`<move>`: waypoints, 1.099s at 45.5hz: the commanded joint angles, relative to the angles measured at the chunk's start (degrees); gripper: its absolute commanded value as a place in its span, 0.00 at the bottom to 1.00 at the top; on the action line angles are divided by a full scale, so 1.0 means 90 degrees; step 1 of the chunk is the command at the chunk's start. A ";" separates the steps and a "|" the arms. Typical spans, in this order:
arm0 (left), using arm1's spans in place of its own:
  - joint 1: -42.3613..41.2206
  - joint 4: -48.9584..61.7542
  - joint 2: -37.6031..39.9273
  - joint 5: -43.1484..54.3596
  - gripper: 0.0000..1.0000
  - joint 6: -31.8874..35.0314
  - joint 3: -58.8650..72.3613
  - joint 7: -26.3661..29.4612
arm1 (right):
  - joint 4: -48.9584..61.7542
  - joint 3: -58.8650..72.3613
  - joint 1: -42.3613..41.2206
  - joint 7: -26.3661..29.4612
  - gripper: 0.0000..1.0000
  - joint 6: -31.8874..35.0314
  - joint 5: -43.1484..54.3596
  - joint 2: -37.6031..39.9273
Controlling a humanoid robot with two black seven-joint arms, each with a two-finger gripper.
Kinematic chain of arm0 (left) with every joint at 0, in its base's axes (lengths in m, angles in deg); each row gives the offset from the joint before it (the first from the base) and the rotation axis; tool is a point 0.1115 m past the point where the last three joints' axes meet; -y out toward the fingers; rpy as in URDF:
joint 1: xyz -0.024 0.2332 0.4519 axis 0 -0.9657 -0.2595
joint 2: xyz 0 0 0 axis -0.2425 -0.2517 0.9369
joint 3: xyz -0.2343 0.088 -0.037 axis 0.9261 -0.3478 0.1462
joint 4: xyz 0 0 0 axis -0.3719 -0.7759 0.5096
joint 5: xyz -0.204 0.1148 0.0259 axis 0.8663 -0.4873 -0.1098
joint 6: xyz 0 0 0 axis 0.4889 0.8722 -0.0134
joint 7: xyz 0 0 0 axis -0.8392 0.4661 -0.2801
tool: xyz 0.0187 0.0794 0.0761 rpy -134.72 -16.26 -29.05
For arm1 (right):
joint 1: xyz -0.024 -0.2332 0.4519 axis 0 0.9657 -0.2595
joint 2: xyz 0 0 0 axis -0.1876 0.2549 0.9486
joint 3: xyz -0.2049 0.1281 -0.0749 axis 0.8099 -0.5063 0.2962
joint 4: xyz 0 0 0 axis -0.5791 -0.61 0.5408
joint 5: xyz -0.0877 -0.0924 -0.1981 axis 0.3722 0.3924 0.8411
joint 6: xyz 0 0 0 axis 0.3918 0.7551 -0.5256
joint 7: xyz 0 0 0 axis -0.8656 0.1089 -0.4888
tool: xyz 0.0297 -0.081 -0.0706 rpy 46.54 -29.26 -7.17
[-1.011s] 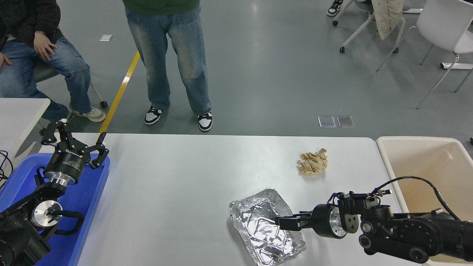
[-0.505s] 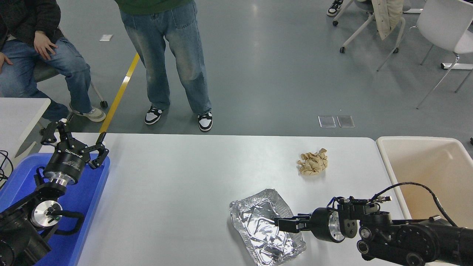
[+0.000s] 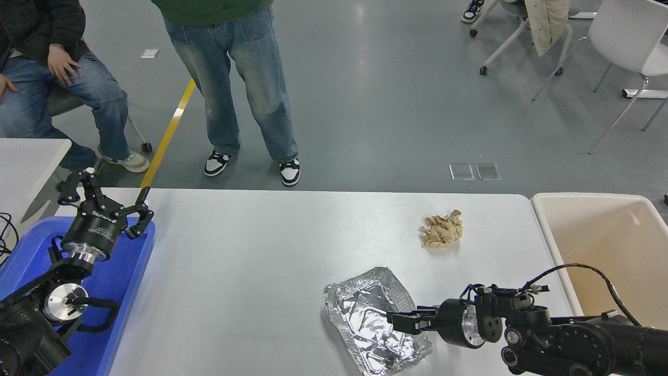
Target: Clean the table surface
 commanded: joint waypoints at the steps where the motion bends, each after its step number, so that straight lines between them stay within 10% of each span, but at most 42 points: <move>1: 0.0000 0.0001 -0.0008 0.0000 1.00 0.0001 0.0000 0.0000 | 0.0184 0.0014 -0.0061 -0.0012 0.15 -0.0049 -0.0036 -0.0046; 6: 0.0000 0.0001 0.0002 0.0000 1.00 0.0001 0.0000 0.0000 | 0.0184 0.0024 -0.0091 -0.0022 0.00 -0.0030 -0.0036 -0.0047; 37: 0.0000 0.0001 0.0002 0.0000 1.00 0.0001 0.0000 0.0000 | 0.0115 0.0249 -0.0549 -0.0246 0.00 0.0419 -0.0417 0.0090; 50: 0.0000 0.0001 0.0002 0.0000 1.00 0.0001 0.0000 0.0000 | -0.1981 0.0122 -0.1681 -0.0286 0.00 0.1140 -0.1119 0.2216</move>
